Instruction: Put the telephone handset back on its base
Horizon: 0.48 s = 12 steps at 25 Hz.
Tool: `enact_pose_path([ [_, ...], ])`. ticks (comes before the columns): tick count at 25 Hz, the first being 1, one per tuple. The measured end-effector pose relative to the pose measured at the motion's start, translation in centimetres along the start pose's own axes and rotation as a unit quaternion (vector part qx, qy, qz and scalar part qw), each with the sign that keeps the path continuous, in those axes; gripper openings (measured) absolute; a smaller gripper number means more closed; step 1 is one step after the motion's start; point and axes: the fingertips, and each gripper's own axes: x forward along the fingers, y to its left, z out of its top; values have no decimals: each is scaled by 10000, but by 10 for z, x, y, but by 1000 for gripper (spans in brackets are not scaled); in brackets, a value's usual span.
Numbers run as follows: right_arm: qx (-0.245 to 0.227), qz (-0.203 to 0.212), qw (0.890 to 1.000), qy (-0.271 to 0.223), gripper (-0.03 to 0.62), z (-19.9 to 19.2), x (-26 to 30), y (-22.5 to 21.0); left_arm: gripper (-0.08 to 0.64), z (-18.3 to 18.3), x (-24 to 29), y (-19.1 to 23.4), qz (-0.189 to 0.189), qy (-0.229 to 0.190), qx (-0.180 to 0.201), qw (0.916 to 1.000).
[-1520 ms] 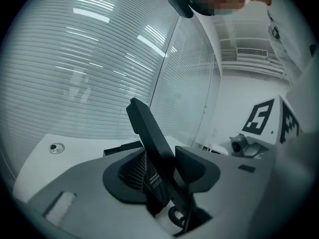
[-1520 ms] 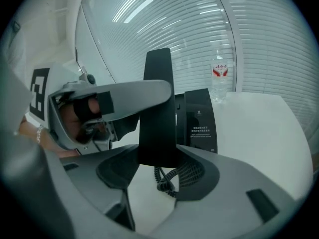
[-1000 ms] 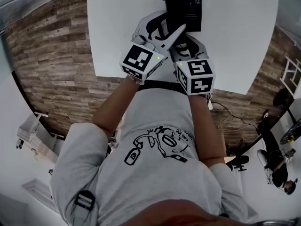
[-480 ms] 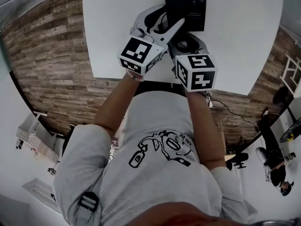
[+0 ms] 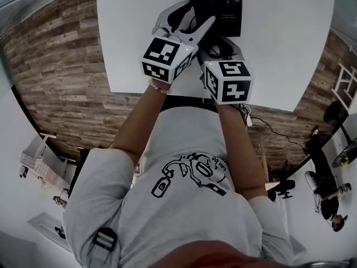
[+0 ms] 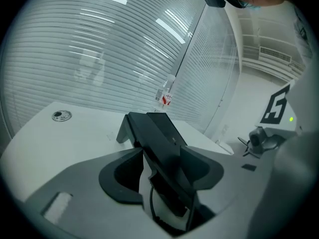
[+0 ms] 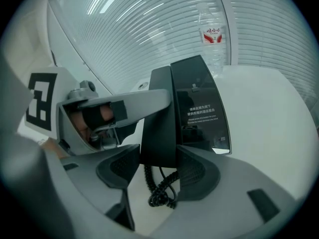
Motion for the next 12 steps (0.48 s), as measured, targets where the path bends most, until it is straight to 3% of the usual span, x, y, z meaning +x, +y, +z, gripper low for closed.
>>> enact_pose_path([
  [6, -127, 54, 9999, -98, 222, 1, -6, 1, 207, -3, 3, 10, 184, 87, 135, 9997],
  [12, -567, -388, 9973, 249, 222, -43, -12, -21, 207, -4, 3, 9, 110, 133, 128, 9998],
])
